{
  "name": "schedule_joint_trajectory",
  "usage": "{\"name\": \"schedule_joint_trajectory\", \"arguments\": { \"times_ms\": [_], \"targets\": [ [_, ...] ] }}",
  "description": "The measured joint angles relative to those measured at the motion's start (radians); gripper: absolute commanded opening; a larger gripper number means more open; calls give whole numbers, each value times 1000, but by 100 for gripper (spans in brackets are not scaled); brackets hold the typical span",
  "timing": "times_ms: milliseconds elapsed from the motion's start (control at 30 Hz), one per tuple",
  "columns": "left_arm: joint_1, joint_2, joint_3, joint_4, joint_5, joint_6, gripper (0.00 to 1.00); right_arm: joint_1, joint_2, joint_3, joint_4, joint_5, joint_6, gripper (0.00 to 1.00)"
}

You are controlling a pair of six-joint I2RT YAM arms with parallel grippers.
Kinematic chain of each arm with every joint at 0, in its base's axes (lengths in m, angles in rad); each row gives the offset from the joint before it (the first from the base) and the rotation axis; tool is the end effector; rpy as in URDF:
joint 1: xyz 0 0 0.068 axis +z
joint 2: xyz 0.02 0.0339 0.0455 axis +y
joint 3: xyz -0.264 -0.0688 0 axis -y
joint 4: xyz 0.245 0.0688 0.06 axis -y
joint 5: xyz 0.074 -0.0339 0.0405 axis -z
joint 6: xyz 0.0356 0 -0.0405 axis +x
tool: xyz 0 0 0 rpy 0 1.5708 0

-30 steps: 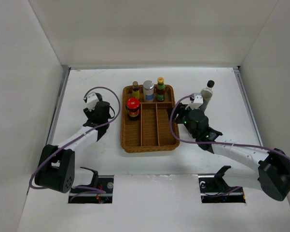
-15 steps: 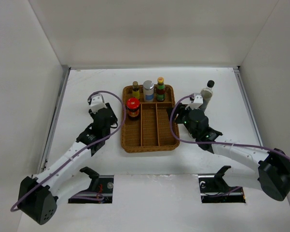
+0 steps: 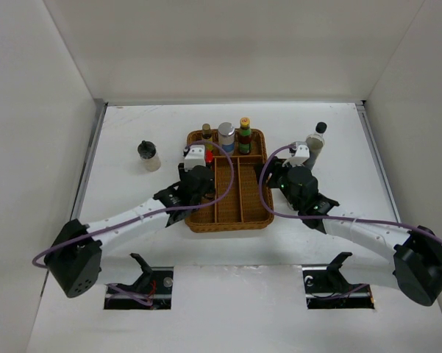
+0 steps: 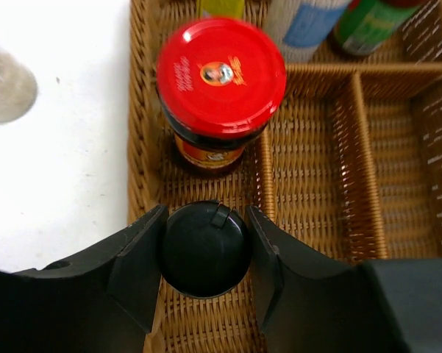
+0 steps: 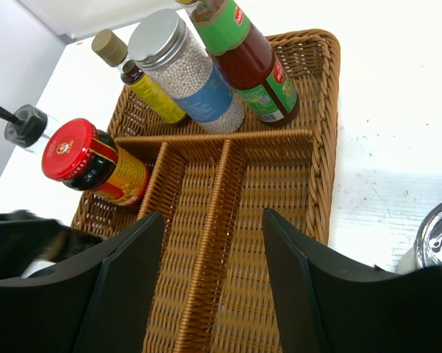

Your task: Organize the condiment bottles

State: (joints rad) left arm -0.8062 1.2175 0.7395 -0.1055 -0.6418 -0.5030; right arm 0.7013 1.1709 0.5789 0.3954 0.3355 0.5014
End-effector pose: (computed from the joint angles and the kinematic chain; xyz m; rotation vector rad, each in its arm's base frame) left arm 0.1949 -0.1724 0.2453 -0.0515 2.0296 -0.1278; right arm 0.2059 0.1585 0.2487 0.0683 1.7910 0.5762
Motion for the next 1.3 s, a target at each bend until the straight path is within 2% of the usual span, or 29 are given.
{"name": "schedule_joint_trajectory", "arguments": {
  "times_ms": [200, 267, 533, 700, 767, 900, 967, 1033, 1133, 1300],
  "targets": [
    [-2, 117, 0, 67, 1, 13, 35, 0, 0, 0, 0, 0, 0, 63],
    [-4, 134, 0, 79, -1, 16, 41, 0, 0, 0, 0, 0, 0, 64],
    [-6, 135, -37, 118, -10, 16, 56, 0, 0, 0, 0, 0, 0, 76],
    [-6, 115, -53, 117, -13, 17, 59, 0, 0, 0, 0, 0, 0, 76],
    [-7, 99, -53, 119, -14, 17, 64, 0, -3, 0, -2, 0, -2, 69],
    [-8, 50, -53, 122, -18, 25, 73, 0, -40, 0, -7, 1, -13, 36],
    [-10, 11, -53, 132, -19, 34, 77, 0, -69, 0, -14, 6, -16, 29],
    [-14, -34, -60, 166, -19, 49, 80, 0, -102, 2, -38, 17, -16, 28],
    [-14, -110, -93, 251, -7, 72, 81, 0, -145, 16, -98, 52, -16, 34],
    [-7, -204, -183, 402, 10, 92, 81, 0, -217, 37, -223, 161, -19, 66]
  ]
}}
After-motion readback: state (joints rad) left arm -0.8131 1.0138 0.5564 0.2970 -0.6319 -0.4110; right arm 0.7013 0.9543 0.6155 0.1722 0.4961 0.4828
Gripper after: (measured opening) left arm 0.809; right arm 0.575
